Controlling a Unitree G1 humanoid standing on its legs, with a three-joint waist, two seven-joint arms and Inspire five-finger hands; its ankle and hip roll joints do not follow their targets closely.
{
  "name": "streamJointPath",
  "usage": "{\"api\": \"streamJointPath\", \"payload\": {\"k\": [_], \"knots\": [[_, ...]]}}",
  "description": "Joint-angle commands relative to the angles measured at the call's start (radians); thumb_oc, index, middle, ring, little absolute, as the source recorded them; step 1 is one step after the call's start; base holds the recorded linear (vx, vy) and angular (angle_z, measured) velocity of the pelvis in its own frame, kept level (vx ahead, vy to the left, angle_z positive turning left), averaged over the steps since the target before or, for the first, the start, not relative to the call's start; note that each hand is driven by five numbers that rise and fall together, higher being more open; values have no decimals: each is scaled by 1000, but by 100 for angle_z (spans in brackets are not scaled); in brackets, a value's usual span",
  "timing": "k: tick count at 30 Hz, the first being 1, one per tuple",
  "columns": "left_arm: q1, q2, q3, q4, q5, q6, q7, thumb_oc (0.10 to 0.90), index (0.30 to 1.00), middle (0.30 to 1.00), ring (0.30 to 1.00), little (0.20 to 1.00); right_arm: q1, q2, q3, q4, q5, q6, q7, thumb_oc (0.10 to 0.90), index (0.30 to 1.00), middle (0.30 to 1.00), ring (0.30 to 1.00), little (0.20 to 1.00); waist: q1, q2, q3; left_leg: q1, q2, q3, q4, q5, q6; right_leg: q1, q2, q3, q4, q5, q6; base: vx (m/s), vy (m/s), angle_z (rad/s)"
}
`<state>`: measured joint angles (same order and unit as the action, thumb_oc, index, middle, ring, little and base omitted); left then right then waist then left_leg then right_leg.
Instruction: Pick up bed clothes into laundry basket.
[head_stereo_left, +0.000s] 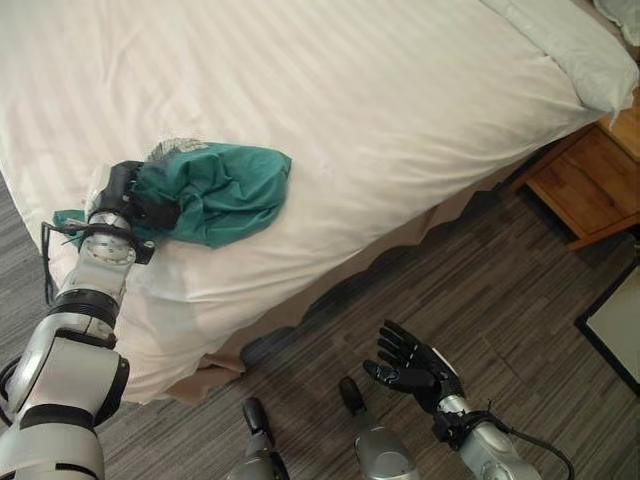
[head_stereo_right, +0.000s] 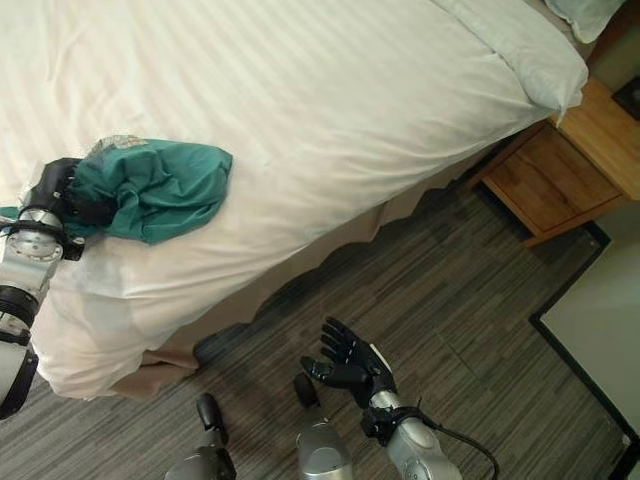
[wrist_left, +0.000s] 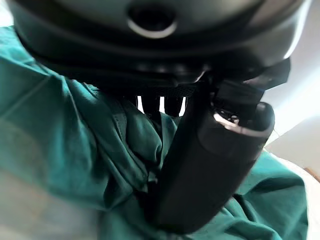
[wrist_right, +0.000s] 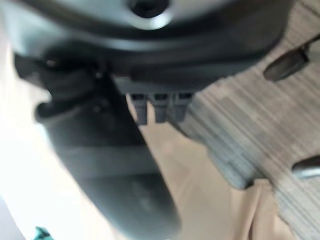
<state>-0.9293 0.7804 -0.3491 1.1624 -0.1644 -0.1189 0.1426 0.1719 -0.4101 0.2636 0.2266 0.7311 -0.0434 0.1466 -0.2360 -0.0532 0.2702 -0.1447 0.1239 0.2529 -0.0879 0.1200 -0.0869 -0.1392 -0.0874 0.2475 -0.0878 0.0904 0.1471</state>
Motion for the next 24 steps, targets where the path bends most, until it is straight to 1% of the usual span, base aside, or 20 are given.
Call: {"api": "streamJointPath", "payload": {"k": [1, 3, 6, 7, 8, 9, 10, 11, 12, 13, 15, 17, 20, 22, 23, 24], "knots": [[-79, 26, -36, 25, -10, -25, -14, 400, 300, 300, 300, 300, 7, 3, -12, -59, 24, -75, 38, 800, 900, 900, 900, 900, 5, -37, -95, -68, 50, -38, 1, 29, -32, 26, -41, -27, 10, -68, 32, 63, 19, -15], [-111, 31, -44, -3, -34, -35, -8, 400, 300, 300, 300, 300, 9, 1, -7, -59, 27, -70, 47, 800, 900, 900, 900, 900, 9, -20, -106, -59, 43, -43, 1, 24, -32, 41, -47, -34, 10, -77, 31, 69, 3, -6], [-155, 44, -60, -92, -114, -64, 1, 400, 300, 300, 300, 300, 12, -12, 0, -60, 17, -56, 62, 800, 900, 900, 900, 900, 15, 7, -127, -36, 25, -54, 1, 12, -30, 75, -62, -50, 9, -92, 33, 120, -11, 2], [-187, 52, -72, -165, -187, -89, 2, 400, 300, 300, 300, 300, 9, -13, -1, -56, 15, -52, 67, 800, 900, 900, 900, 900, 21, 27, -142, -24, 19, -59, 1, 9, -31, 93, -66, -60, 8, -97, 32, 115, -49, 8], [-206, 59, -84, -198, -218, -102, 1, 400, 300, 300, 300, 300, 5, -12, -2, -50, 16, -50, 70, 800, 900, 900, 900, 900, 26, 40, -153, -22, 20, -60, 1, 12, -32, 97, -64, -64, 7, -94, 31, 110, -52, 17], [-216, 68, -92, -217, -239, -110, -2, 400, 300, 300, 300, 300, 3, -11, -6, -44, 13, -50, 70, 800, 900, 900, 900, 900, 29, 47, -161, -16, 17, -62, 1, 10, -32, 106, -65, -68, 7, -97, 30, 47, -27, 30], [-217, 68, -93, -217, -240, -110, -3, 400, 300, 300, 300, 300, 3, -10, -6, -44, 13, -50, 70, 800, 900, 900, 900, 900, 28, 47, -160, -15, 16, -63, 1, 9, -32, 107, -66, -69, 7, -97, 30, 71, -27, 28], [-245, 84, -106, -260, -262, -124, 4, 400, 300, 300, 300, 300, 1, -11, -11, -41, 12, -51, 68, 800, 900, 900, 900, 900, 31, 54, -168, -2, 10, -67, 1, 3, -31, 123, -70, -77, 7, -106, 31, 61, -34, 24], [-269, 94, -119, -289, -284, -135, 10, 400, 300, 300, 300, 300, -4, -11, -16, -38, 13, -52, 66, 800, 900, 900, 900, 900, 36, 67, -179, 0, 12, -69, 1, 7, -32, 127, -68, -80, 8, -103, 30, 82, -53, 20], [-282, 99, -122, -316, -329, -149, 6, 400, 300, 300, 300, 300, -9, -8, -21, -33, 15, -53, 64, 800, 900, 900, 900, 900, 40, 76, -188, 8, 10, -71, 1, 7, -33, 138, -69, -86, 8, -107, 30, 64, -47, 19], [-294, 100, -124, -335, -385, -161, -3, 400, 300, 300, 300, 300, -16, -7, -30, -23, 16, -54, 60, 800, 900, 900, 900, 900, 42, 91, -202, 26, 9, -73, 1, 6, -34, 158, -70, -95, 10, -114, 27, 64, -44, 8], [-335, 108, -138, -367, -411, -180, 9, 400, 300, 300, 300, 300, -21, -6, -45, -13, 20, -60, 53, 800, 900, 900, 900, 900, 43, 107, -216, 44, 11, -75, 1, 6, -37, 178, -68, -103, 21, -125, 23, 55, -56, 4], [-342, 103, -130, -396, -460, -196, 2, 400, 300, 300, 300, 300, -19, -5, -63, -3, 20, -62, 48, 800, 900, 900, 900, 900, 38, 122, -233, 69, 19, -73, 1, 9, -43, 206, -61, -110, 24, -138, 14, 39, -59, 9], [-341, 105, -130, -433, -459, -205, 3, 400, 300, 300, 300, 300, -14, -8, -68, -1, 17, -63, 46, 800, 900, 900, 900, 900, 33, 125, -240, 97, 27, -68, 8, 15, -45, 222, -51, -105, 21, -141, 6, 28, -86, 5], [-338, 103, -127, -466, -464, -217, 2, 400, 300, 300, 300, 300, -20, -11, -69, -4, 19, -65, 45, 800, 900, 900, 900, 900, 27, 119, -237, 95, 36, -65, 68, 6, -47, 222, -48, -98, 26, -140, 0, -31, -125, -3], [-327, 96, -111, -500, -475, -225, 1, 400, 300, 300, 300, 300, -31, -20, -69, -4, 19, -69, 44, 800, 900, 900, 900, 900, 22, 107, -223, 65, 45, -79, 184, -34, -51, 220, -42, -82, 36, -140, -10, -46, -99, -11]]}}
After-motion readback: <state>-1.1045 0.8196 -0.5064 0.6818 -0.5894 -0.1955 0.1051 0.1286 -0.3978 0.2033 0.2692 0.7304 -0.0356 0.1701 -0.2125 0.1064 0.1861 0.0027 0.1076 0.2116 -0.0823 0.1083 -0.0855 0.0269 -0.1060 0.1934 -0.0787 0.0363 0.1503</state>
